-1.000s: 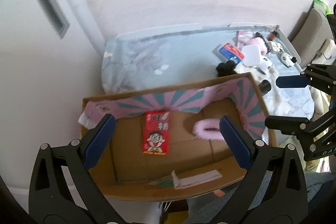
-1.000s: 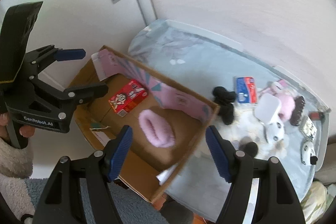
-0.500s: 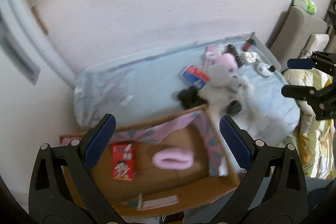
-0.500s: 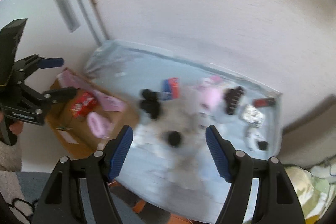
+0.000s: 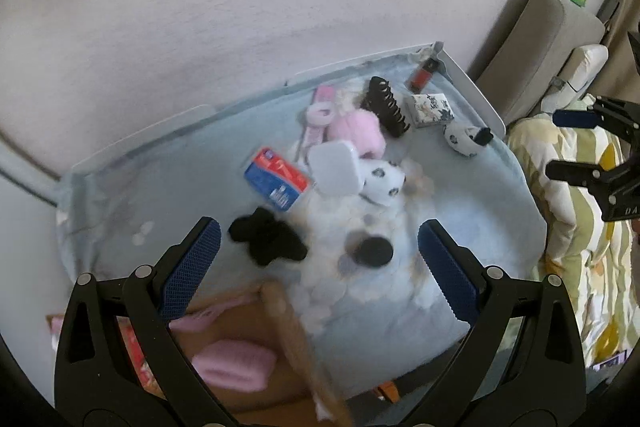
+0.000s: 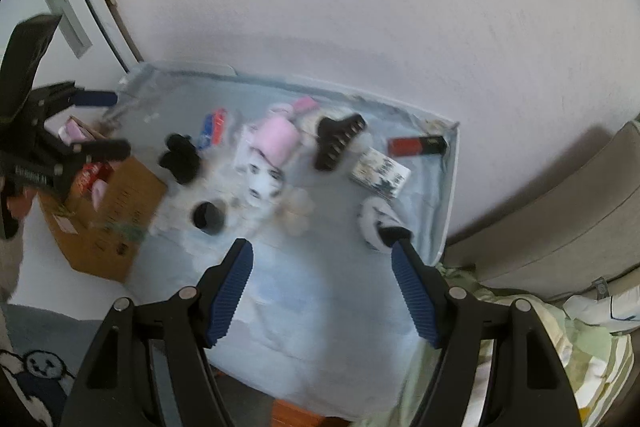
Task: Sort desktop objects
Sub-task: 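Move both open tools back over the tray, then grasp the pink fluffy pad with the left tool while the right tool grasps the panda sock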
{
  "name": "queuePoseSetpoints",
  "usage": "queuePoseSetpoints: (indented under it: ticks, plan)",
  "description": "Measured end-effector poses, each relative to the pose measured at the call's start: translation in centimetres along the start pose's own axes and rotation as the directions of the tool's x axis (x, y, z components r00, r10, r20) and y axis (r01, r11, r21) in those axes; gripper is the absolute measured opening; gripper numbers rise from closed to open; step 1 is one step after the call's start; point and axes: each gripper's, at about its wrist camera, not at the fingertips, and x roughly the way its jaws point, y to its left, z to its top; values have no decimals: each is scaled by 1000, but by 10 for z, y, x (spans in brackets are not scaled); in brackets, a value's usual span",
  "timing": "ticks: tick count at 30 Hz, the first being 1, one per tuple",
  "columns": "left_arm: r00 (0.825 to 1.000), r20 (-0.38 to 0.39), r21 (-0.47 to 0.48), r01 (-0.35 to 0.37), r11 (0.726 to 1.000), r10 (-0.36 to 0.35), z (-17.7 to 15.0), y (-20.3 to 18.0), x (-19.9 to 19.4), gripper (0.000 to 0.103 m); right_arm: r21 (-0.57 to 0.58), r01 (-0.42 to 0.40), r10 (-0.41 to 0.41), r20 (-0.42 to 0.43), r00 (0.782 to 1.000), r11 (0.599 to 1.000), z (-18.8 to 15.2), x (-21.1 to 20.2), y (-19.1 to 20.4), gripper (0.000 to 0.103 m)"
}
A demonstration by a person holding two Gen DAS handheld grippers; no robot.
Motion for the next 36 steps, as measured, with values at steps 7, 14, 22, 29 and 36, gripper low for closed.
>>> queuePoseSetpoints:
  ticks: [7,14,22,29,36]
  plan:
    - [999,-33,77,-34,996,37,40,-24,42,99,-41,-42,41,-41,998,998,2,39,-36,68]
    - [993,-85,151,-72,986,86,66,-53,104,99,-95,-103,96,-75,993,990,5,86,-56,68]
    - [985,-145,86,-84,993,96,73,-50,149,99,-158,-126,106,-127,986,979,4,129,-60,68]
    - [978,-167,80,-111,991,123,74,-49,165,96,-175,-133,107,-152,983,976,-2,148,-61,68]
    - [976,-178,88,-114,990,128,77,-50,170,78,-185,-146,120,-146,982,972,-1,151,-63,68]
